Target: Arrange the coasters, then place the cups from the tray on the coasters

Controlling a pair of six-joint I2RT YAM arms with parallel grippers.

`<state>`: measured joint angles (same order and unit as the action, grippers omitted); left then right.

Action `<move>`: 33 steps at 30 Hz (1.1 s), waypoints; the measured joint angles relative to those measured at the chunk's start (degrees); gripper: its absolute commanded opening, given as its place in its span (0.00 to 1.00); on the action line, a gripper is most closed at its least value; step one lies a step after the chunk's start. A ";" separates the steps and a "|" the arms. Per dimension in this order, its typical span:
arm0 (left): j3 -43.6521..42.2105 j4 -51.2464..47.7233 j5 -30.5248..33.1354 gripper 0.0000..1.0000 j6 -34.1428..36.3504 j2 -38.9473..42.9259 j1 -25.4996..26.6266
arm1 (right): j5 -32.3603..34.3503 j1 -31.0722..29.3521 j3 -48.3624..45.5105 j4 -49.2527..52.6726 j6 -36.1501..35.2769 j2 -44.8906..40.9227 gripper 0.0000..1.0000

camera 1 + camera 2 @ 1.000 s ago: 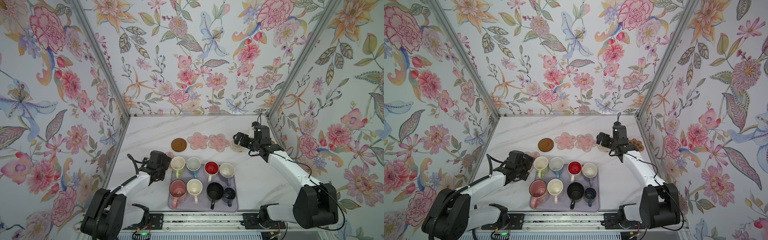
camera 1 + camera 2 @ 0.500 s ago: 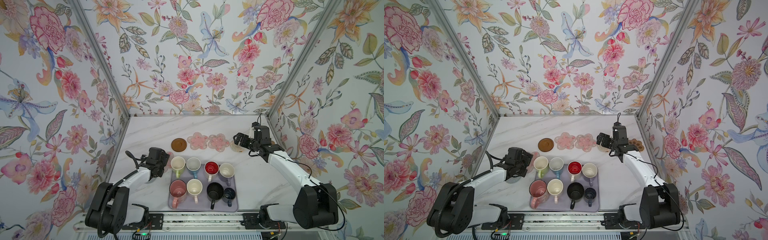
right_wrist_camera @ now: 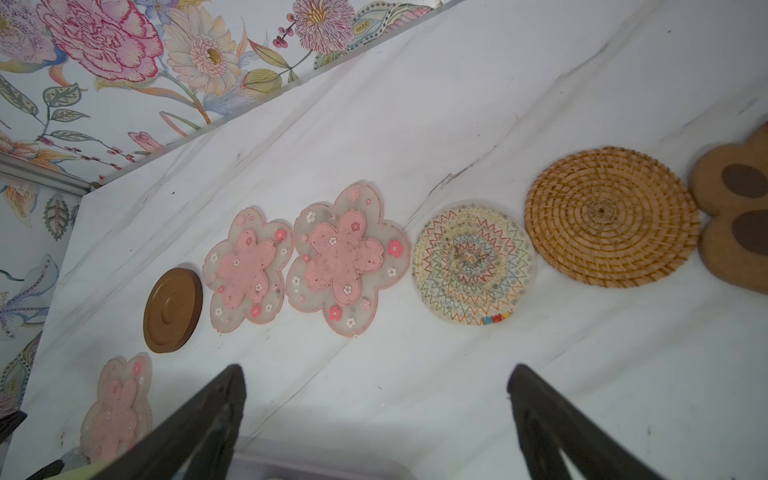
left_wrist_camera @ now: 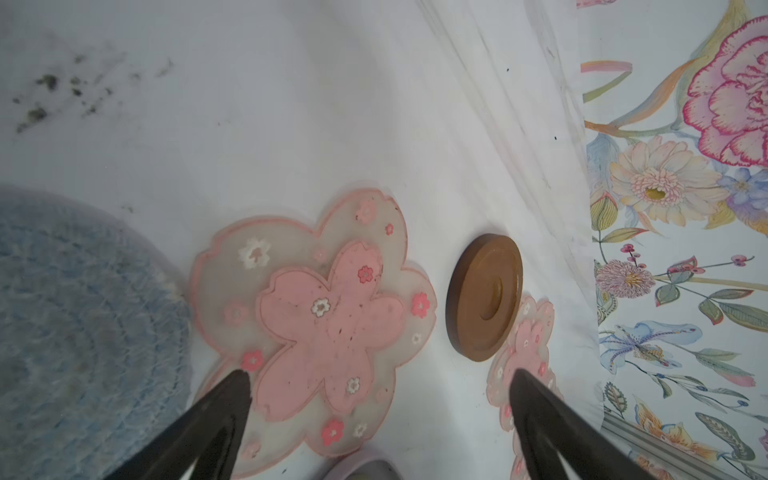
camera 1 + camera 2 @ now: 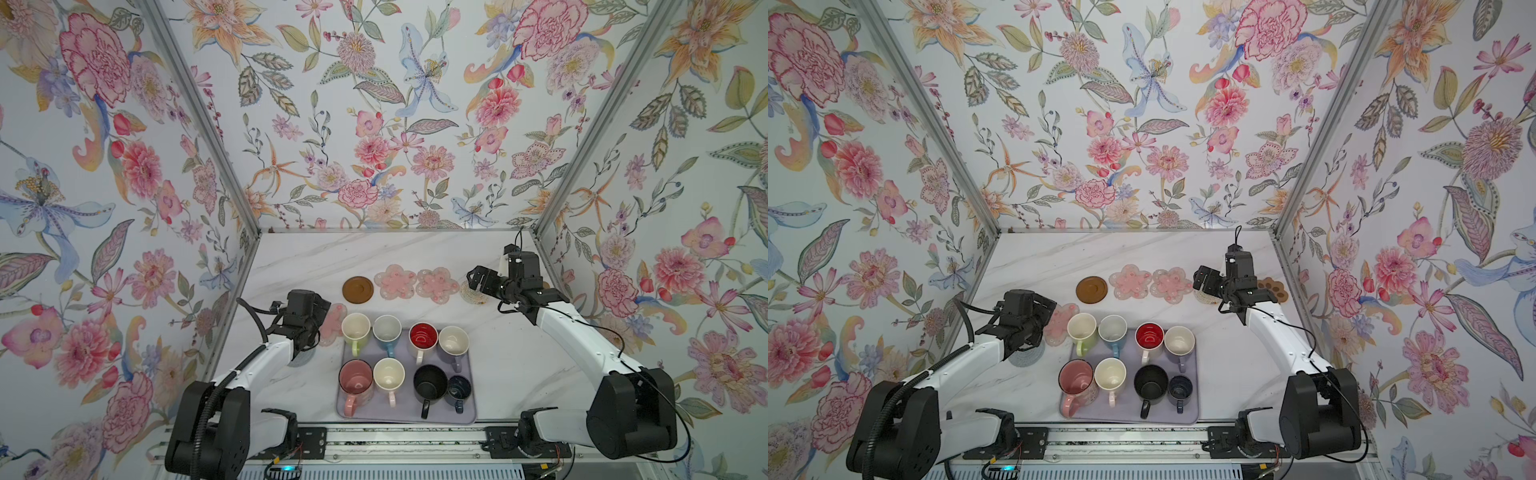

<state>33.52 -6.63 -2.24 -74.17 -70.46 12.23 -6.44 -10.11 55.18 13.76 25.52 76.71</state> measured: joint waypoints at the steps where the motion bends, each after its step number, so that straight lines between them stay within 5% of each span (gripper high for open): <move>1: -0.04 -0.63 -0.44 0.99 -0.68 0.66 0.68 | -0.02 0.00 0.00 -0.02 0.00 0.00 0.99; 14: -5.07 -3.04 -0.59 0.99 -9.03 4.98 5.49 | -0.07 0.00 0.00 -0.07 0.00 0.00 0.99; 33: -8.13 8.04 -0.31 0.99 -14.25 -0.39 7.30 | -0.22 0.00 0.00 -0.09 0.02 0.00 0.99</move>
<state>25.39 1.41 -2.55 -88.42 -70.85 19.53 -6.66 -10.11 55.18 13.67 25.54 76.71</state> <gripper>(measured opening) 0.989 0.992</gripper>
